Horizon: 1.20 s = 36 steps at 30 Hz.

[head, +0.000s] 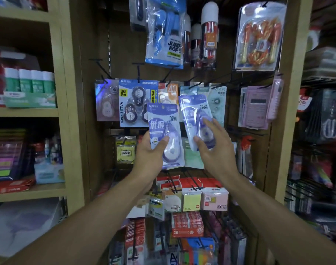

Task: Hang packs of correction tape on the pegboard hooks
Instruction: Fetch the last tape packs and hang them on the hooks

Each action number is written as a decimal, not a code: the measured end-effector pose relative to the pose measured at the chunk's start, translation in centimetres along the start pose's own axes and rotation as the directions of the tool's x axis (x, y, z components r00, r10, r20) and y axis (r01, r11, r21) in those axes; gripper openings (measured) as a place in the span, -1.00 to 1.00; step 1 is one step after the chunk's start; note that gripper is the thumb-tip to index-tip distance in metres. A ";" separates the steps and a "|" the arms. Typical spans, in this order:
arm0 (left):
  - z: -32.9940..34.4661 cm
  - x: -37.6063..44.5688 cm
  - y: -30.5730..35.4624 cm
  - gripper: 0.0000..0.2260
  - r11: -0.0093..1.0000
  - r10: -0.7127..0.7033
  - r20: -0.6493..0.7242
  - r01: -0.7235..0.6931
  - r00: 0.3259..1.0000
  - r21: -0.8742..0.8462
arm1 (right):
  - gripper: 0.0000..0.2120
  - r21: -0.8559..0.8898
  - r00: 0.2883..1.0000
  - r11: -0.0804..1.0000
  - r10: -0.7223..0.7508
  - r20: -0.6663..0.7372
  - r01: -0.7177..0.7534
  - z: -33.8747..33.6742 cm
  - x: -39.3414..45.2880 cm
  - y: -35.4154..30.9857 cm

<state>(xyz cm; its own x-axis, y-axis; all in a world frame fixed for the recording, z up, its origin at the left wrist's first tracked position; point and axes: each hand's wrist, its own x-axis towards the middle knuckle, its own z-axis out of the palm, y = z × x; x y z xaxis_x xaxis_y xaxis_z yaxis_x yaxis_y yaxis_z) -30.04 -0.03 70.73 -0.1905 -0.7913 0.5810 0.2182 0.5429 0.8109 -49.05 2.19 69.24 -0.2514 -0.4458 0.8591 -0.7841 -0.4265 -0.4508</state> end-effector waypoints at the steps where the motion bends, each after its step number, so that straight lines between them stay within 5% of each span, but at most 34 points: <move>1: 0.0 0.0 -0.1 -0.71 1.000 -0.006 -0.014 0.006 1.000 0.024 | -0.46 -0.001 0.999 1.000 0.021 -0.027 -0.021 0.0 1.0 0.5; 6: 0.5 0.1 0.4 -0.73 0.996 0.007 -0.001 -0.007 1.000 0.089 | -0.47 -0.076 0.992 0.995 0.058 -0.115 -0.067 0.1 7.2 1.7; 12: 0.6 0.4 1.2 -0.73 0.995 0.014 0.015 -0.015 1.000 0.102 | -0.42 -0.188 0.994 0.976 0.105 -0.025 -0.108 0.9 12.3 3.5; 22: -0.8 0.9 0.9 -0.73 0.992 0.014 0.004 -0.014 1.000 0.121 | -0.44 -0.217 0.996 0.972 0.090 -0.004 -0.088 1.9 11.5 3.4; 36: -2.9 1.9 1.2 -0.71 0.987 0.067 -0.002 -0.066 0.998 0.143 | -0.46 -0.328 0.984 0.936 0.081 -0.156 -0.129 2.7 10.7 3.3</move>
<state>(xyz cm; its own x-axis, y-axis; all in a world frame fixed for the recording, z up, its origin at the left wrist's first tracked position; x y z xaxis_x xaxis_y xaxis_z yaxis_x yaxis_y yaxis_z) -27.35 -1.68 72.58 -0.1738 -0.7536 0.6339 0.0910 0.6286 0.7723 -52.78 -6.11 76.33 -0.3996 -0.3510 0.8468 -0.8874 -0.0836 -0.4534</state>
